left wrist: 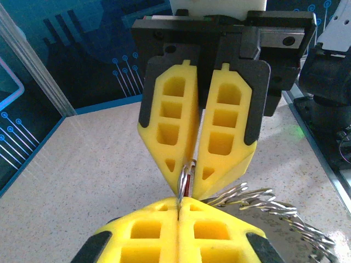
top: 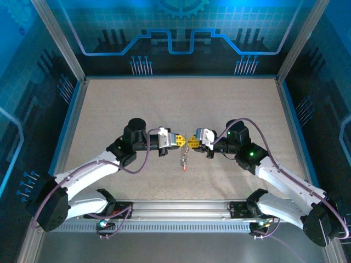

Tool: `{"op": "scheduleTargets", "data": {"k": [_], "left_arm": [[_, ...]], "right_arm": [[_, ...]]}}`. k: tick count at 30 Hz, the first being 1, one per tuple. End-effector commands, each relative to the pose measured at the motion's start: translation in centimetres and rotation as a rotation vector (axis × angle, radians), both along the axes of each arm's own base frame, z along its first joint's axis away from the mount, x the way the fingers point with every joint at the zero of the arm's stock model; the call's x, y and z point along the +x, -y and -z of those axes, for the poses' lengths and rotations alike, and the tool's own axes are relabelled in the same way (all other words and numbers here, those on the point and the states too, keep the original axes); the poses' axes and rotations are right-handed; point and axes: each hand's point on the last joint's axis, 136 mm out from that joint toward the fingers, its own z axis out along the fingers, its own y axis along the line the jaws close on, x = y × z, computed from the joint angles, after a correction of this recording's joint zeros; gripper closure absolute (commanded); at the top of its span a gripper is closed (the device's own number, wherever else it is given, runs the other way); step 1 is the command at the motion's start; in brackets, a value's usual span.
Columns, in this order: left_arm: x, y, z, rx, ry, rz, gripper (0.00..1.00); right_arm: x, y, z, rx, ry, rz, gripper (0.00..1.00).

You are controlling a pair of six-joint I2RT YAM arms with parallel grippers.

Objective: Put the keys on the keyring

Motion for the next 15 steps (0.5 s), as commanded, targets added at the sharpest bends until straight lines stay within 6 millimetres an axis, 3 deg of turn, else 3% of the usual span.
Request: {"op": "scheduleTargets", "data": {"k": [1, 9, 15], "left_arm": [[-0.5, 0.4, -1.1, -0.048, 0.019, 0.046, 1.00], [0.1, 0.2, 0.1, -0.010, -0.009, 0.008, 0.97], [0.7, -0.2, 0.5, 0.036, -0.015, -0.038, 0.70]], "right_arm": [[-0.2, 0.0, 0.0, 0.024, 0.005, -0.021, 0.92], [-0.4, 0.2, -0.3, 0.014, 0.021, -0.019, 1.00], [-0.3, 0.4, 0.4, -0.046, 0.018, -0.001, 1.00]]}}
